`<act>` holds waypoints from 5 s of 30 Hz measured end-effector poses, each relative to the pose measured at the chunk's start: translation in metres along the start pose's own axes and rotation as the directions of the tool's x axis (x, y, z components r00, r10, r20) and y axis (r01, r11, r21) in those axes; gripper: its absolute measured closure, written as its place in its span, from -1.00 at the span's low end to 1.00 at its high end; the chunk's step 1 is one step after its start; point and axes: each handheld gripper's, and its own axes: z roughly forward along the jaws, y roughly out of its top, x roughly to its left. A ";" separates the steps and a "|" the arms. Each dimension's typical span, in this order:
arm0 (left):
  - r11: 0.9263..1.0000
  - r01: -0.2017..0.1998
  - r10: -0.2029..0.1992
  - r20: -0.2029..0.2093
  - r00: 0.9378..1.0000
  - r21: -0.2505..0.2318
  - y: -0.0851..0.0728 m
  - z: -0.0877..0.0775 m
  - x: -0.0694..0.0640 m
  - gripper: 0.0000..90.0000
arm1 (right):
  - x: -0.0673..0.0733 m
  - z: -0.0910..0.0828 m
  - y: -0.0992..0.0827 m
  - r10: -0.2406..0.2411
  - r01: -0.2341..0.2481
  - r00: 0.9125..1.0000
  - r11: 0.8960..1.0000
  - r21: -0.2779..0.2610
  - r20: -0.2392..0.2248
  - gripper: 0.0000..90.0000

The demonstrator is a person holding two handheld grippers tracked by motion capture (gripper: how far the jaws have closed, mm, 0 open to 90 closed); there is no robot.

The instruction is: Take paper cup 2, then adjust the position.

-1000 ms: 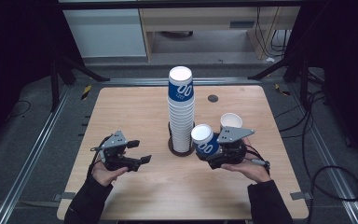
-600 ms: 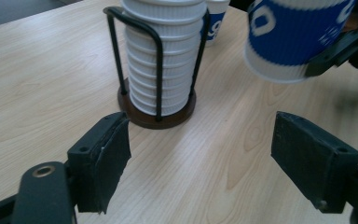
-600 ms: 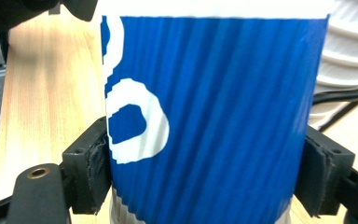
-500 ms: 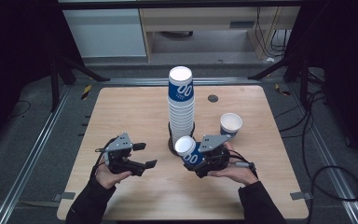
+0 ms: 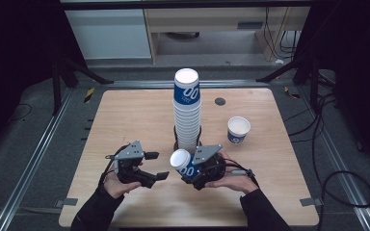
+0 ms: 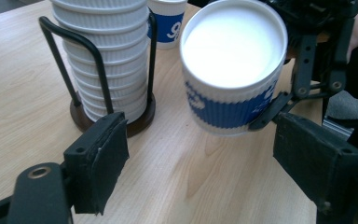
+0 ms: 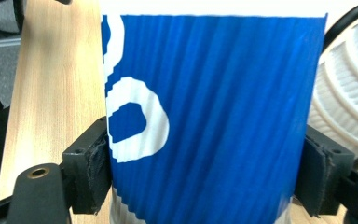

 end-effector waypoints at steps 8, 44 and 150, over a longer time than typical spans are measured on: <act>1.000 -0.007 0.006 0.036 0.999 0.020 0.002 0.007 -0.006 -0.64 | 0.005 0.010 0.001 -0.016 0.017 1.000 1.000 0.019 -0.010 -0.56; 0.998 0.011 -0.014 0.062 0.998 0.057 0.000 0.017 -0.011 -0.42 | 0.025 0.028 0.013 -0.066 0.067 0.997 0.998 0.016 -0.049 -0.58; 0.980 -0.097 0.063 0.190 0.980 0.174 -0.006 0.023 -0.002 -0.70 | 0.015 0.014 0.001 -0.100 0.112 0.985 0.991 0.077 -0.141 -0.67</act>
